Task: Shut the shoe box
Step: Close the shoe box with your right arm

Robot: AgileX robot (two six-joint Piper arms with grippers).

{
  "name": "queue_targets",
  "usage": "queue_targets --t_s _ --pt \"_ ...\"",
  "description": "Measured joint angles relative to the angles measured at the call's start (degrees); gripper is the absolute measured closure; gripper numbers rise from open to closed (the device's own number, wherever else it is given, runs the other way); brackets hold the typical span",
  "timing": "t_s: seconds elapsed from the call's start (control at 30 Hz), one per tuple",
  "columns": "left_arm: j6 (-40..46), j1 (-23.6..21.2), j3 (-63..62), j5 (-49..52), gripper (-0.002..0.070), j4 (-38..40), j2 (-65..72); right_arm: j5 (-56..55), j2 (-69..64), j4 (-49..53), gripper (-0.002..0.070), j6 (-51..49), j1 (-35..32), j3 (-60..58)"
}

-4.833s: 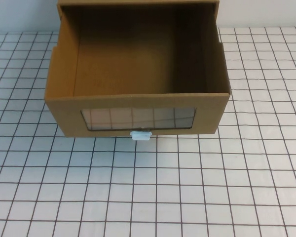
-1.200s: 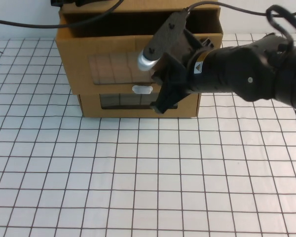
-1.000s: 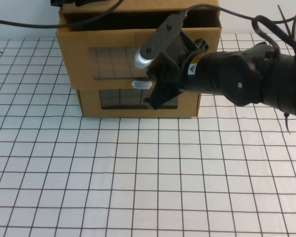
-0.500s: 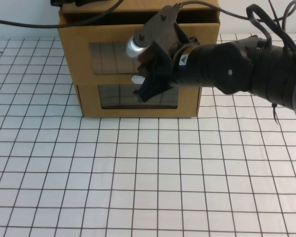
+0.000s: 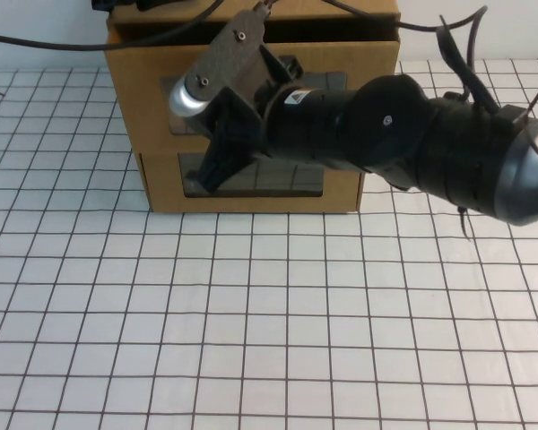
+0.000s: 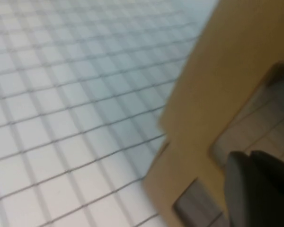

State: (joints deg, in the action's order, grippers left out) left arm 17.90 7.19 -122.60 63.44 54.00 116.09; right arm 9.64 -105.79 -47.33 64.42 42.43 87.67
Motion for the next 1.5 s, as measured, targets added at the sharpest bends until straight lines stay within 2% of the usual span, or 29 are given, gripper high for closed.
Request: queue_targets --t_s 0.47,1.07,1.3,1.5 --pt "0.00 0.00 -0.13 0.25 0.0680 0.00 0.00 2.95 -11.16 -3.30 0.0689 2.33 -1.96 15.37" --pt "-0.57 -0.22 -0.17 1.24 0.0680 -0.87 0.12 4.88 -11.66 -6.38 0.0689 2.67 -5.24 17.26" --pt "3.06 -0.22 -0.07 1.53 0.0680 -1.23 -0.40 11.26 -9.86 -6.48 0.0690 7.61 -5.68 17.26" --pt "8.01 -1.55 0.05 3.08 0.0680 -1.71 -5.16 20.94 -4.75 -3.98 0.0689 8.50 -5.68 17.26"
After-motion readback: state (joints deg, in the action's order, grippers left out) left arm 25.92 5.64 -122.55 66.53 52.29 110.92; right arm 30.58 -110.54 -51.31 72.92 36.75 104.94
